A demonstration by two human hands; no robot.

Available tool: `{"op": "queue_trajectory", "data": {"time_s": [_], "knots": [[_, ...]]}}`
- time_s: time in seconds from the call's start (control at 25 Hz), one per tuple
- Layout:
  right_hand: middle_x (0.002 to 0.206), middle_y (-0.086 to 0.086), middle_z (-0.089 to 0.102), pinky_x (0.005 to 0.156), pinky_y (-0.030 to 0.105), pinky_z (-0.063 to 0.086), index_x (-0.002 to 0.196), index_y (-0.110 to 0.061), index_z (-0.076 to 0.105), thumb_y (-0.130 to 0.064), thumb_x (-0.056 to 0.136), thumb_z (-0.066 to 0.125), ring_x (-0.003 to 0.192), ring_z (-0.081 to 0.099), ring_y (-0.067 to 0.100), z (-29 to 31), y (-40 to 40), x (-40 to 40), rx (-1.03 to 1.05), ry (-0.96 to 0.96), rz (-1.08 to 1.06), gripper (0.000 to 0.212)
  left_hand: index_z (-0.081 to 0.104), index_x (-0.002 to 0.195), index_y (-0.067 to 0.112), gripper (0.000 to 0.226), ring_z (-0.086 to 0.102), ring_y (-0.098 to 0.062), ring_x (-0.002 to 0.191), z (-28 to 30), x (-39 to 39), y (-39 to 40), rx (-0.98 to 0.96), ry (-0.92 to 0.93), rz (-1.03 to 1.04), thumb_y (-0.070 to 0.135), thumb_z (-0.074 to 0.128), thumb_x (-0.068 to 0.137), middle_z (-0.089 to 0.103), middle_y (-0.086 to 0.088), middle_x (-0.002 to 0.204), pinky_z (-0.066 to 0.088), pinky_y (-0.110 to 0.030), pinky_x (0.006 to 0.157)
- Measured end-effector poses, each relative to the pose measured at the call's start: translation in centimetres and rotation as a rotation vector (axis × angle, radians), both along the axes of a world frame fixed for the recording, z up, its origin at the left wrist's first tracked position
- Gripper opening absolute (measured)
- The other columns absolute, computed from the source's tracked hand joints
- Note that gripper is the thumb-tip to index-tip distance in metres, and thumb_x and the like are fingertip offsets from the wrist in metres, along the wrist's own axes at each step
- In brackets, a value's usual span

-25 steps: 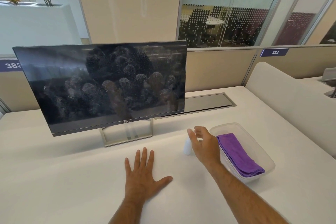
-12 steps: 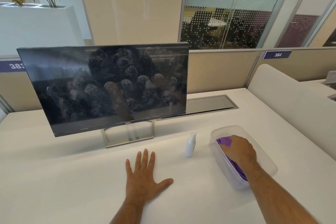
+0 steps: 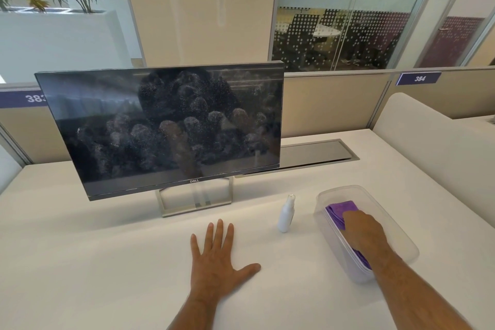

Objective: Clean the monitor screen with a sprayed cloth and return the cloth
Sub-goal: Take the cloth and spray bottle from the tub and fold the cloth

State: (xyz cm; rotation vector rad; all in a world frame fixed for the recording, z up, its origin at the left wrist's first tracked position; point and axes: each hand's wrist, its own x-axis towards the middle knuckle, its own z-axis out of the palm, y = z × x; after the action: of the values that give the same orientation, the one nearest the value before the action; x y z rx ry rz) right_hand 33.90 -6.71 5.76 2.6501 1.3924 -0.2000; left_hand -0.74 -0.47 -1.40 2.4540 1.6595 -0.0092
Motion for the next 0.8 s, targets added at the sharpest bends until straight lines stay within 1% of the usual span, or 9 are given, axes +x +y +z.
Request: {"op": "queue_trajectory", "data": {"time_s": [0.04,0.12,0.24,0.36,0.4,0.48,0.56,0.68,0.8], "knots": [[0.126,0.002,0.064,0.095,0.032,0.049,0.124,-0.017,0.055,-0.035,0.098,0.054,0.114,0.062,0.023,0.0,0.0,0.0,0.004,0.0,0.0,0.031,-0.013,0.158,0.032,0.125,-0.024,-0.02,0.152,0.0,0.0,0.0,0.0,-0.003,0.0,0.104,0.0,0.056,-0.021,0.004,0.166,-0.018,-0.06,0.117],[0.12,0.003,0.066,0.087,0.031,0.05,0.118,-0.017,0.057,-0.034,0.095,0.056,0.107,0.064,0.023,0.1,-0.1,0.1,0.043,0.01,-0.019,0.028,-0.012,0.158,0.032,0.125,-0.023,-0.02,0.152,0.0,-0.1,-0.1,0.001,-0.008,-0.001,0.104,0.001,0.057,-0.02,0.004,0.166,-0.018,-0.06,0.117],[0.103,0.003,0.067,0.069,0.029,0.046,0.108,-0.015,0.06,-0.031,0.088,0.064,0.085,0.061,0.022,1.0,-0.3,0.0,0.165,0.061,-0.079,0.026,-0.011,0.158,0.031,0.124,-0.022,-0.02,0.152,0.0,0.0,-0.1,0.003,-0.004,0.002,0.104,0.003,0.059,-0.019,0.004,0.167,-0.018,-0.06,0.117],[0.074,0.001,0.062,0.054,0.027,0.038,0.08,-0.015,0.058,-0.026,0.082,0.064,0.067,0.058,0.024,2.8,-0.3,0.0,0.345,0.081,-0.098,0.012,-0.012,0.158,0.032,0.125,-0.023,-0.02,0.152,0.0,0.0,-0.1,-0.004,-0.004,0.006,0.104,0.003,0.058,-0.02,0.005,0.167,-0.019,-0.059,0.117],[0.067,0.001,0.059,0.051,0.027,0.035,0.071,-0.016,0.055,-0.023,0.08,0.063,0.061,0.057,0.026,3.5,-0.3,-0.1,0.416,0.099,-0.117,0.014,-0.012,0.158,0.032,0.125,-0.023,-0.02,0.152,0.1,0.0,-0.1,-0.01,-0.006,0.007,0.104,0.004,0.058,-0.021,0.005,0.166,-0.02,-0.059,0.117],[0.058,0.003,0.056,0.048,0.026,0.034,0.063,-0.017,0.051,-0.019,0.078,0.064,0.053,0.054,0.026,5.1,-0.2,-0.5,0.551,0.14,-0.151,0.02,-0.01,0.159,0.032,0.123,-0.024,-0.019,0.152,0.2,-0.1,-0.1,-0.033,-0.021,0.006,0.103,0.007,0.06,-0.021,0.005,0.166,-0.02,-0.058,0.117],[0.054,0.004,0.055,0.046,0.025,0.034,0.06,-0.015,0.051,-0.018,0.077,0.064,0.049,0.051,0.024,6.9,0.2,-1.1,0.677,0.191,-0.17,0.021,-0.007,0.159,0.032,0.12,-0.022,-0.019,0.152,0.3,-0.2,0.0,-0.063,-0.037,0.002,0.101,0.009,0.063,-0.019,0.004,0.167,-0.018,-0.058,0.118],[0.056,0.006,0.057,0.044,0.026,0.038,0.061,-0.012,0.056,-0.018,0.078,0.064,0.05,0.052,0.024,9.7,1.2,-2.7,0.815,0.236,-0.138,0.02,-0.002,0.16,0.031,0.115,-0.017,-0.02,0.154,1.0,-0.4,-0.2,-0.101,-0.072,0.017,0.098,0.007,0.067,-0.013,0.003,0.168,-0.013,-0.057,0.12],[0.056,0.008,0.055,0.046,0.031,0.04,0.063,-0.008,0.056,-0.017,0.078,0.063,0.052,0.051,0.028,11.5,2.1,-5.3,0.911,0.272,-0.055,0.019,0.002,0.16,0.031,0.106,-0.012,-0.02,0.155,2.3,-0.4,-0.8,-0.149,-0.167,0.051,0.093,0.016,0.075,-0.009,0.003,0.169,-0.006,-0.056,0.123]]}}
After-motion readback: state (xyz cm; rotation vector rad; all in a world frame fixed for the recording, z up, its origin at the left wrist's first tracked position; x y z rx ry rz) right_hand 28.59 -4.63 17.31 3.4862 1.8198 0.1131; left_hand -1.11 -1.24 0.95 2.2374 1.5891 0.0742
